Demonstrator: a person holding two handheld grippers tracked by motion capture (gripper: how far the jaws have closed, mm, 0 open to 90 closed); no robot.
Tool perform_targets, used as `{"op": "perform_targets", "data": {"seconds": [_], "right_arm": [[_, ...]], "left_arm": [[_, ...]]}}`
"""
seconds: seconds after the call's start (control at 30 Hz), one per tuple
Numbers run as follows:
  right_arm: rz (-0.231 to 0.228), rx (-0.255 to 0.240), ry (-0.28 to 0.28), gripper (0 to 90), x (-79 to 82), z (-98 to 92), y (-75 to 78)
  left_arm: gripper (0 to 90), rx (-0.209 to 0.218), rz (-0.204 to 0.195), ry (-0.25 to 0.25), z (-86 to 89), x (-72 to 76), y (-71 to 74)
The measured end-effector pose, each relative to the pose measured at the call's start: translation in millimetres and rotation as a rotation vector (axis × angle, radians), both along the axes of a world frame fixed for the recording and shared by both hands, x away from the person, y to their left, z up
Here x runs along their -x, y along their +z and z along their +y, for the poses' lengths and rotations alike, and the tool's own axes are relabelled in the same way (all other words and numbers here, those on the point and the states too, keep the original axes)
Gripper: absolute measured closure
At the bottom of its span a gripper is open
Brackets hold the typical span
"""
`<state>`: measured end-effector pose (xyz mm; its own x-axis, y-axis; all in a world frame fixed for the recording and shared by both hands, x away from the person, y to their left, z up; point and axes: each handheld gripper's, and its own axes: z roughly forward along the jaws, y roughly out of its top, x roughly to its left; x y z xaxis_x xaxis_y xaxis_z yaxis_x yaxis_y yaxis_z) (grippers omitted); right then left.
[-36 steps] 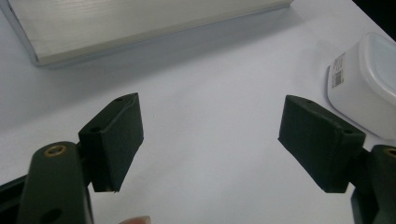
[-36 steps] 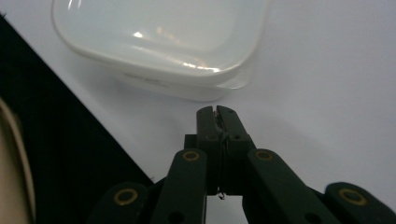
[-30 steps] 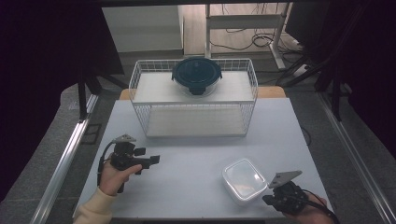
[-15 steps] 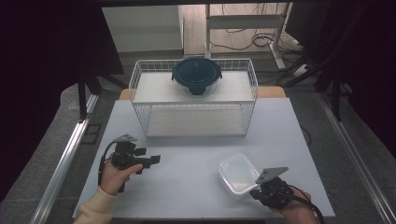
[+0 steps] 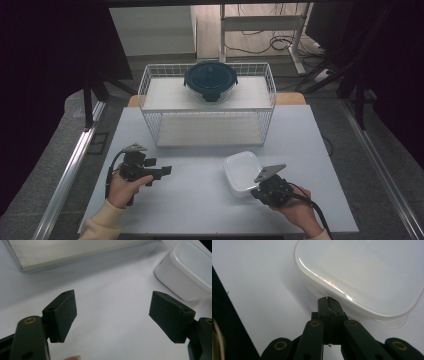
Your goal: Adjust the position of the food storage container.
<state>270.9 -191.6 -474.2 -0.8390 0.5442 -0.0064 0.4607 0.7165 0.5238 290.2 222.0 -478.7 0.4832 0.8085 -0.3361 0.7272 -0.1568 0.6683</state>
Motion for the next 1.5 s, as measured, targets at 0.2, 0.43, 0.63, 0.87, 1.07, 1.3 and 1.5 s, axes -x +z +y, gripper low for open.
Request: {"op": "perform_targets", "data": {"seconds": [0.2, 0.43, 0.63, 0.87, 1.07, 1.3, 1.5], "right_arm": [[-0.008, -0.011, 0.026, 89.6, 7.3, 4.8, 5.3], [-0.082, -0.109, -0.068, 89.6, 8.4, -22.7, 47.6], [-0.098, -0.144, -0.220, 89.6, -30.3, -43.6, 65.3], [-0.027, -0.141, -0.288, 89.6, -62.7, -47.9, 35.2], [0.038, -0.092, -0.280, 89.5, -61.7, -42.8, 15.1], [0.068, -0.073, -0.255, 89.6, -55.8, -39.0, 4.7], [0.075, -0.067, -0.254, 89.6, -56.5, -33.4, 1.6]], "left_arm": [[21.5, 0.003, -0.001, 0.012, -0.3, 0.8, 0.1], [22.6, 0.022, 0.004, 0.014, -3.9, 2.0, 2.1], [21.9, 0.019, -0.002, 0.006, -7.3, 2.5, 4.0], [22.0, 0.015, -0.012, 0.013, -5.7, 3.7, 3.9], [22.0, 0.024, -0.003, 0.011, -7.1, 5.5, 3.2], [22.0, 0.030, 0.001, 0.003, -9.2, 4.5, 3.4], [22.1, 0.036, -0.001, 0.006, -9.7, 3.6, 4.3]]}}
